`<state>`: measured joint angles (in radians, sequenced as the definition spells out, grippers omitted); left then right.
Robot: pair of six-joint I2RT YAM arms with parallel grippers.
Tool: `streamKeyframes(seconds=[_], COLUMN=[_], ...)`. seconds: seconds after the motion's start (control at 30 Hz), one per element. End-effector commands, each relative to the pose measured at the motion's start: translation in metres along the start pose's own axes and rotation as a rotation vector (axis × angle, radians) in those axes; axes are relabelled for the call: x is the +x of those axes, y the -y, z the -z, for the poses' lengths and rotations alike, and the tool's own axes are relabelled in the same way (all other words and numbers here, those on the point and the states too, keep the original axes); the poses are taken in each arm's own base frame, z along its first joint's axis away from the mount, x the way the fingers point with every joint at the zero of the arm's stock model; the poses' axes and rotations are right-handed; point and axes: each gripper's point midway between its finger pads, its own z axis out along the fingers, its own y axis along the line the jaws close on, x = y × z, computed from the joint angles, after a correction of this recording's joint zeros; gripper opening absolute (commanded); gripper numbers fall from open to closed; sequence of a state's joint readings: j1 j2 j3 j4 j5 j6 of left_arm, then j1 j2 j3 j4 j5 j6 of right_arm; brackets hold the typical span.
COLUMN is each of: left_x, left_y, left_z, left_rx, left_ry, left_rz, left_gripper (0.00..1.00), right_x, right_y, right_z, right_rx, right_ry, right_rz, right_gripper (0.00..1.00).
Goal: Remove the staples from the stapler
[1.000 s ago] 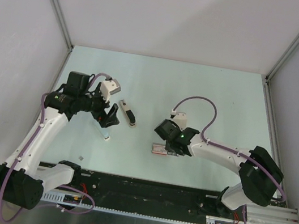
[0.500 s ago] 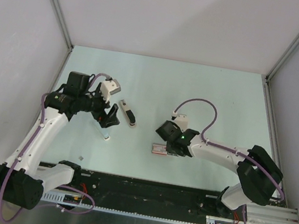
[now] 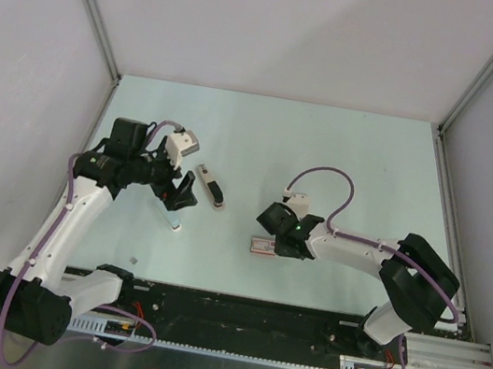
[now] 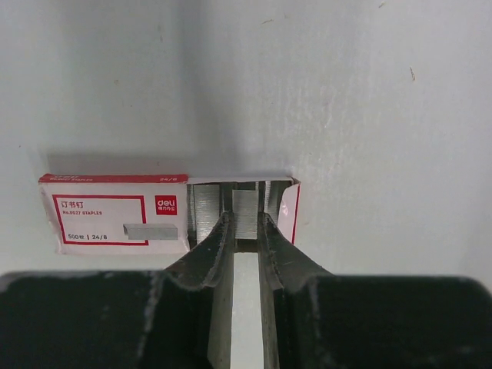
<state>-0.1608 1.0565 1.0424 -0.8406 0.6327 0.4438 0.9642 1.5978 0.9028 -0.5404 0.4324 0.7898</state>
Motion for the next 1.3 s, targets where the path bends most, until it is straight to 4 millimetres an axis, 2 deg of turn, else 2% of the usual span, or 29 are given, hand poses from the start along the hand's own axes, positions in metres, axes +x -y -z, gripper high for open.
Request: streamKeyframes(seconds=[0.0,0.47,1.0,1.27], left_x=[-0.005,-0.003,-0.001,-0.001], left_y=[0.005,0.007,0.009,0.009], left_z=[0.003,0.002,0.002,0.002], left_rx=[0.023,0.028,0.037,0.036], left_ry=[0.031,0.029,0.029,0.03], left_rz=[-0.006,-0.004,0.001,0.001], left_gripper=[0.94,0.94,0.93,0.93], right_x=[-0.003,-0.005,-0.019,-0.016], right_y=[-0.002,-0.002,-0.005,-0.009], right_z=[-0.003,-0.005,0.015,0.011], right_rx=[-0.003,-0.006,-0.056,-0.062], right_ry=[0.014,0.017,0.063,0.052], right_rz=[-0.013,-0.01,-0.033,-0.022], right_gripper=[0.0,0.0,0.0,0.0])
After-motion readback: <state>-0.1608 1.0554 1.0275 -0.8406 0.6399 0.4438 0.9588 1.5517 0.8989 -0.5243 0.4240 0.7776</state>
